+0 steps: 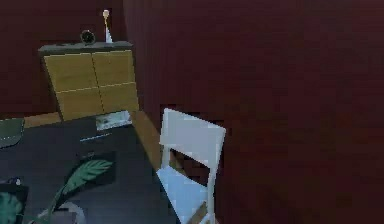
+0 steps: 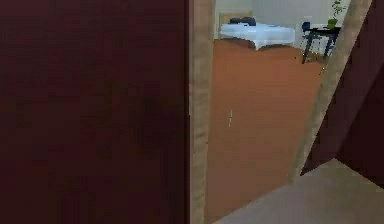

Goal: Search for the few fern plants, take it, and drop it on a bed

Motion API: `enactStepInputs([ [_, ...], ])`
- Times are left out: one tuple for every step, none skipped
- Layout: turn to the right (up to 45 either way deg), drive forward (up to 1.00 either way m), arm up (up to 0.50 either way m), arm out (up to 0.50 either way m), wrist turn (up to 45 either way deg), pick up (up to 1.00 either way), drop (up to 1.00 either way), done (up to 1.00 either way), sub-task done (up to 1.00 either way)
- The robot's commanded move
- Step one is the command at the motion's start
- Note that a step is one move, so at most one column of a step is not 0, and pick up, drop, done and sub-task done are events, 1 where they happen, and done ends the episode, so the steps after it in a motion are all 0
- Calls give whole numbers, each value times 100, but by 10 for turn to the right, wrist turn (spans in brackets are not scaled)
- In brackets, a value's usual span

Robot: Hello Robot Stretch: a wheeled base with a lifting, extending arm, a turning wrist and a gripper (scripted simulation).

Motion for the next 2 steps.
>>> enactStepInputs([
  [-450, 0, 0, 0, 0, 0, 0, 0, 0],
  [-450, 0, 0, 0, 0, 0, 0, 0, 0],
])
